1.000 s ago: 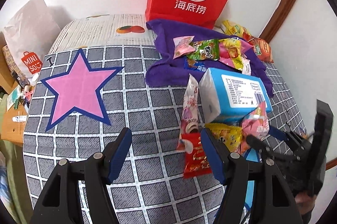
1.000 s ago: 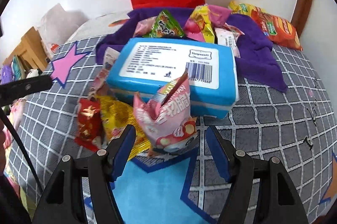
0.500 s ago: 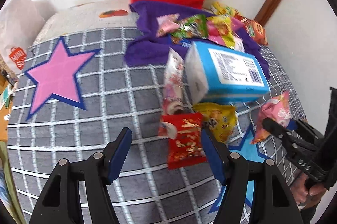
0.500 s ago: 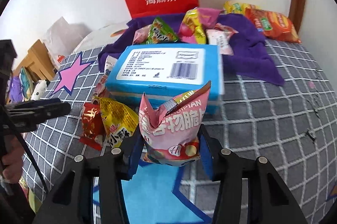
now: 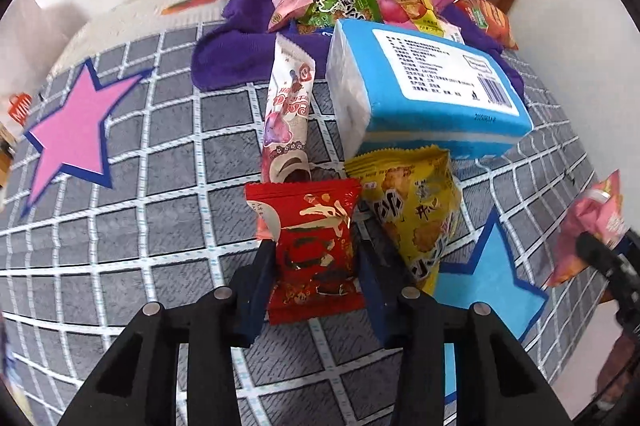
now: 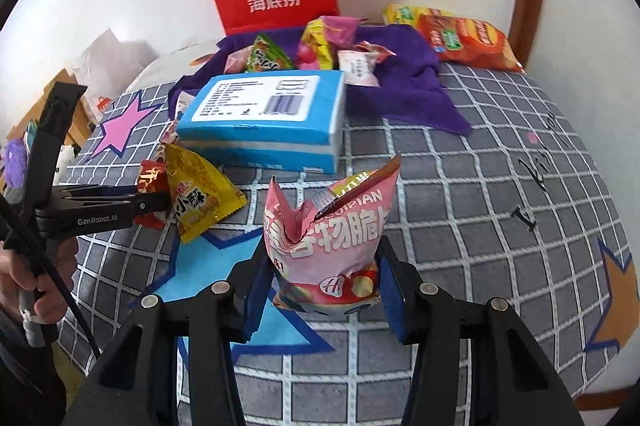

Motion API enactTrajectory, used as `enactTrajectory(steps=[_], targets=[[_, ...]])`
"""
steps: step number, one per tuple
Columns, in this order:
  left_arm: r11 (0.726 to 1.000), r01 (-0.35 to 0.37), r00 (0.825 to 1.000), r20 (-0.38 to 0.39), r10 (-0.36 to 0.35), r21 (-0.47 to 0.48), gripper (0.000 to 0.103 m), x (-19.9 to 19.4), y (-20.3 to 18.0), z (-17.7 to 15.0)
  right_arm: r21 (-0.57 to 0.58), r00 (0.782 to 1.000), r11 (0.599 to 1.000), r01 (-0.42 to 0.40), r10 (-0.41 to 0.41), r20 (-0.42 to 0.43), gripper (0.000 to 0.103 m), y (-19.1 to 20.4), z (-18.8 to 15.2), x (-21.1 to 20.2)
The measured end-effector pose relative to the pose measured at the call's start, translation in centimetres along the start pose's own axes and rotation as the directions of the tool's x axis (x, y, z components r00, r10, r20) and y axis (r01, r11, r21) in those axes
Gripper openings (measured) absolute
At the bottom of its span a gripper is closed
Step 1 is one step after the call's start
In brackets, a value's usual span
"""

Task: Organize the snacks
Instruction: 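Grasp the pink potato chip bag with the right tool while the left tool grasps the red candy bag, then carry the pink chip bag and the red candy bag up over the purple cloth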

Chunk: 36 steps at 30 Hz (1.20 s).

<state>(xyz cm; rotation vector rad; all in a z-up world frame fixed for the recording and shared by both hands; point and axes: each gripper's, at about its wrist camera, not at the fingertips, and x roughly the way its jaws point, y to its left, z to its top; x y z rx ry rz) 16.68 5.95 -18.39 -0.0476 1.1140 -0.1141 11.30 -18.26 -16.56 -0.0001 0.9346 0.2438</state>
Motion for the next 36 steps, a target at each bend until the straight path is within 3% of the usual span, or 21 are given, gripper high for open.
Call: enactTrajectory(steps=[8,12,17,25,30,36], targets=[[1.000,-0.012,0.998,0.054,0.014,-0.026,0.038,-4.4,0.3,0.0,0.048,0.999,0.998,-0.030,0.028,0.045,0.048,-1.3,-0.3,-2.1],[0.999,0.020,0.995,0.100,-0.016,-0.032,0.039,-6.9,0.4,-0.6,0.062,0.999,0.998,-0.032,0.029,0.038,0.048,-1.0,0.3,-2.6],[0.998,0.049,0.992,0.120,-0.045,-0.028,0.039,-7.8,0.3,-0.5,0.033,0.998,0.999,-0.015,0.014,0.056,0.048,0.4,1.0,-3.3],[0.998,0.058,0.988,0.142,-0.059,0.008,0.039,-9.6,-0.9,-0.4,0.035,0.993,0.995,-0.092,0.088,0.084,0.048,1.2,0.7,-4.0],[0.994,0.113,0.982,0.149,-0.113,0.012,0.039,-10.1,-1.5,-0.3,0.020,0.993,0.997,-0.069,0.067,0.094,0.048,1.3,1.5,-4.7],[0.992,0.121,0.979,0.165,-0.124,0.029,0.039,-11.0,-2.1,-0.1,0.055,0.992,0.996,-0.071,0.064,0.113,0.048,0.2,1.5,-5.6]])
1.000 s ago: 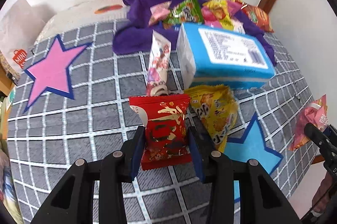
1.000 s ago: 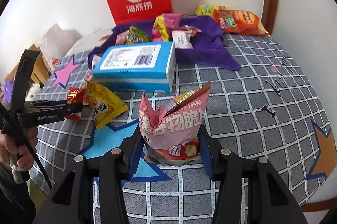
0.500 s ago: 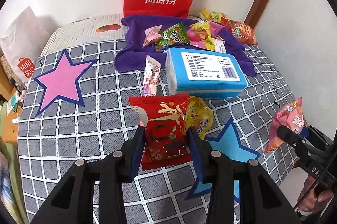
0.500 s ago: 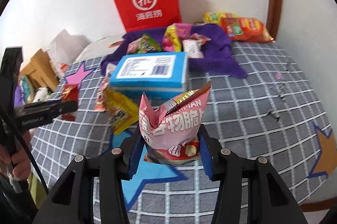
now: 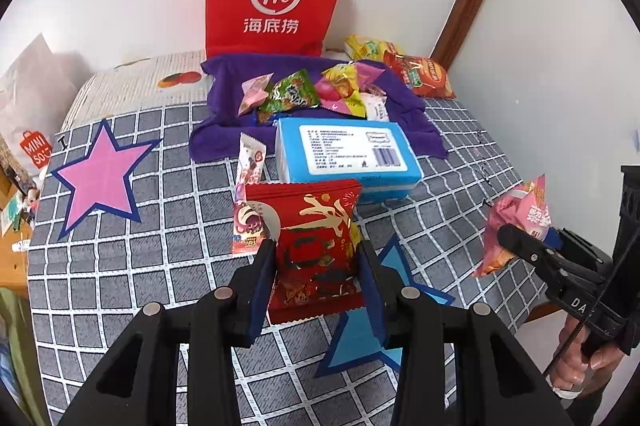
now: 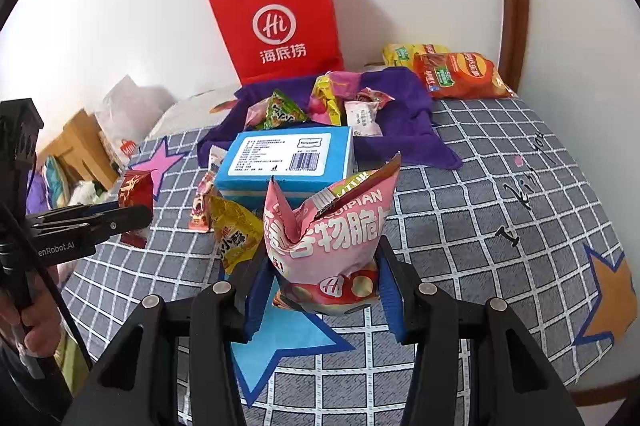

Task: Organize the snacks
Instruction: 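Carry the pink chip bag and the red candy bag up over the purple cloth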

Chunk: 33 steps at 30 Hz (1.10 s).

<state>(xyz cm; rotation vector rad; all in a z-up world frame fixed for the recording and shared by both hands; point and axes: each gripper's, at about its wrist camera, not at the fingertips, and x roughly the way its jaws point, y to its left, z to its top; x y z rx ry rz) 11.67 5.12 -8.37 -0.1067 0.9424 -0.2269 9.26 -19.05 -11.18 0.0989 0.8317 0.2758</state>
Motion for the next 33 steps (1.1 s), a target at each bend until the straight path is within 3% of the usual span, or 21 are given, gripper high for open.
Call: enactTrajectory(steps=[17,23,33], targets=[[0.999,0.043,0.999,-0.010,-0.044,-0.012,0.039,0.8,0.8,0.8,-0.019,1.000,1.000,-0.014,0.014,0.015,0.048,0.5,1.3,0.0],[0.997,0.073,0.997,0.006,-0.073,0.000,0.039,1.0,0.4,2.6,-0.030,0.998,0.999,-0.023,0.025,0.054,0.048,0.9,3.5,-0.5],[0.998,0.060,0.998,0.028,-0.061,0.021,0.039,2.3,0.3,6.6,-0.088,0.997,0.996,-0.006,0.013,0.078,0.048,1.8,7.7,0.9]])
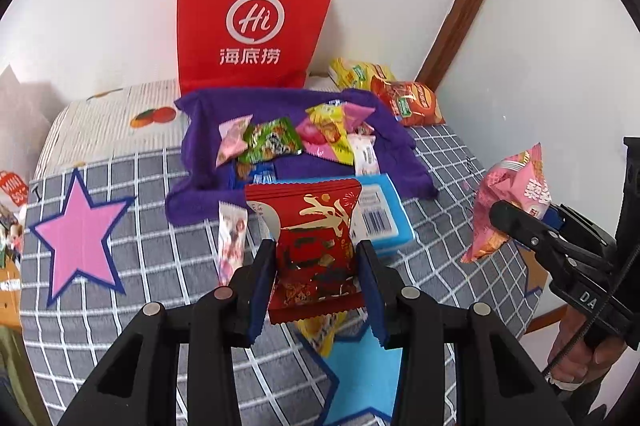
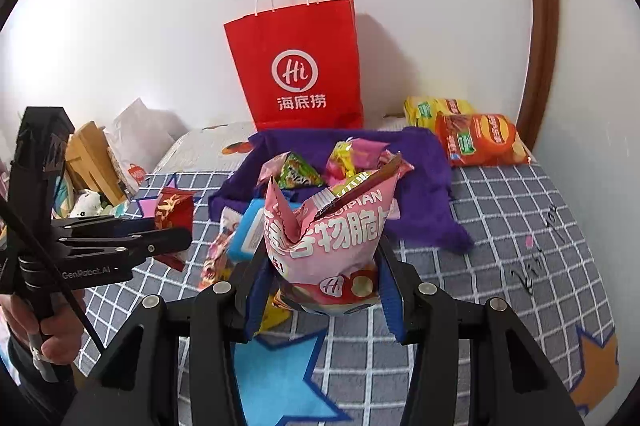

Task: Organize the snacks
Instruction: 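Carry the pink chip bag and the red candy bag up over the purple cloth, then open the right tool on the pink chip bag while the left tool drops the red candy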

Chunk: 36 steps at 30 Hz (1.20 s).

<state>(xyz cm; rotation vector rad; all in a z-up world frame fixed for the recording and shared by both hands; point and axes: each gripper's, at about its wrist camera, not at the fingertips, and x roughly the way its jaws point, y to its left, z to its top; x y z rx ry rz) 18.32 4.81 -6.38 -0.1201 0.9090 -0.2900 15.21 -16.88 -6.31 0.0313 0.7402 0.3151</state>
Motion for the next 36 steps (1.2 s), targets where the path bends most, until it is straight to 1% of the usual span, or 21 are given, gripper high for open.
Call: enactTrajectory(steps=[7,14,18,24,29,33,36], targets=[[1.000,-0.009,1.000,0.027,0.008,0.015,0.039,0.9,0.1,3.2,0.005,1.000,1.000,0.017,-0.017,-0.009,0.048,-1.1,3.4,2.6],[0.999,-0.029,0.999,0.035,0.028,0.019,0.039,2.6,0.7,6.1,-0.026,0.999,0.999,0.032,-0.033,-0.007,0.048,-1.4,6.1,4.8],[0.999,-0.036,0.999,0.031,0.036,0.024,0.039,3.9,1.1,7.3,-0.031,0.999,0.999,0.044,-0.045,-0.014,0.048,-2.0,7.1,6.3],[0.999,-0.042,0.999,0.020,0.041,0.004,0.039,6.1,2.4,9.1,-0.019,0.997,0.998,0.065,-0.066,-0.038,0.048,-3.6,8.2,8.9],[0.998,-0.053,0.999,0.002,0.053,-0.021,0.039,8.1,3.5,10.7,0.022,0.995,0.996,0.082,-0.080,-0.065,0.048,-5.7,9.0,11.4],[0.998,-0.054,0.999,-0.001,0.054,-0.031,0.039,9.2,4.2,11.7,0.044,0.994,0.997,0.071,-0.067,-0.089,0.048,-6.7,9.4,13.3],[0.997,-0.048,0.999,-0.013,0.047,-0.061,0.039,10.5,5.2,12.1,0.062,0.991,0.995,0.074,-0.067,-0.112,0.048,-7.4,9.2,15.2]])
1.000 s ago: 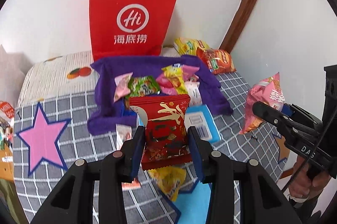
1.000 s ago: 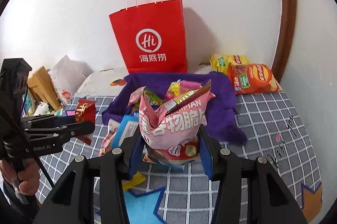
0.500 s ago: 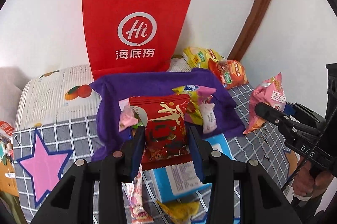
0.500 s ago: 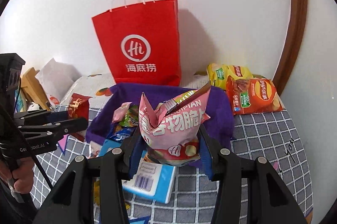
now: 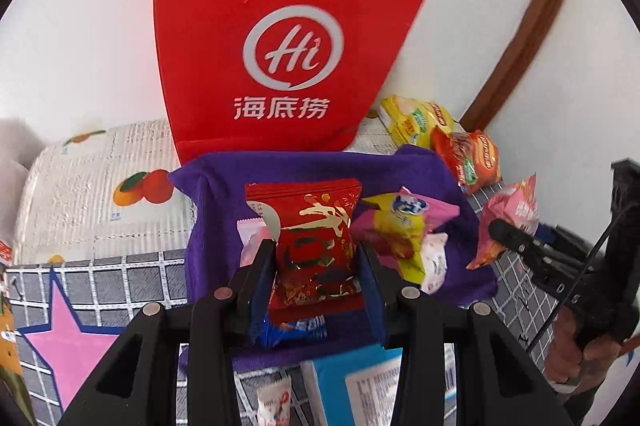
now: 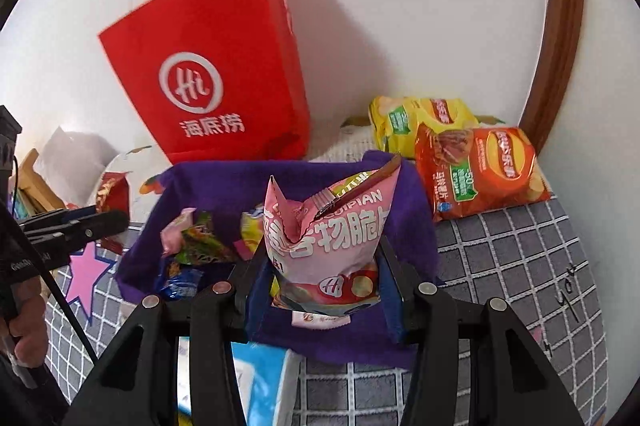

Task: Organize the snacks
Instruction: 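Open the right tool on the pink chip bag while the left tool drops the red candy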

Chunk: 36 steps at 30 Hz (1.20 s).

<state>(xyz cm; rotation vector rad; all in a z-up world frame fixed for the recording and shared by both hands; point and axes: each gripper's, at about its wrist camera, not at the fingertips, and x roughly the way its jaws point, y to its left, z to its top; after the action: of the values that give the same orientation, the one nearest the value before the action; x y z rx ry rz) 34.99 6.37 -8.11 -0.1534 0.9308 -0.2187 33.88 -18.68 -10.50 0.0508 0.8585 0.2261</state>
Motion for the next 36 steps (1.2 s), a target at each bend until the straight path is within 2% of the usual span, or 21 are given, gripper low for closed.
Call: enactTrajectory(steps=[6,10,22,28,36], targets=[[0.999,-0.014,0.999,-0.031,0.013,-0.034,0.039,2.2,1.6,-0.3,0.034,0.998,0.999,-0.006,0.008,-0.065,0.048,-1.2,-0.4,3.5],[0.998,-0.023,0.998,-0.055,0.020,-0.050,0.039,3.5,2.4,-0.6,0.018,0.996,1.000,-0.002,0.004,-0.092,0.049,-1.6,-0.9,4.8],[0.995,-0.078,0.992,-0.106,0.072,-0.060,0.039,5.7,3.1,-1.3,-0.019,0.996,1.000,-0.011,0.009,-0.087,0.049,-1.6,-2.0,6.3],[0.995,-0.061,0.990,-0.128,0.052,-0.073,0.040,6.5,3.0,-1.6,-0.010,0.997,1.000,-0.025,0.024,-0.079,0.050,-1.7,-2.0,6.4],[0.997,-0.040,0.991,-0.131,0.032,-0.060,0.040,6.5,2.5,-2.0,-0.048,0.998,0.999,-0.017,0.014,-0.065,0.063,-0.9,-2.0,6.5]])
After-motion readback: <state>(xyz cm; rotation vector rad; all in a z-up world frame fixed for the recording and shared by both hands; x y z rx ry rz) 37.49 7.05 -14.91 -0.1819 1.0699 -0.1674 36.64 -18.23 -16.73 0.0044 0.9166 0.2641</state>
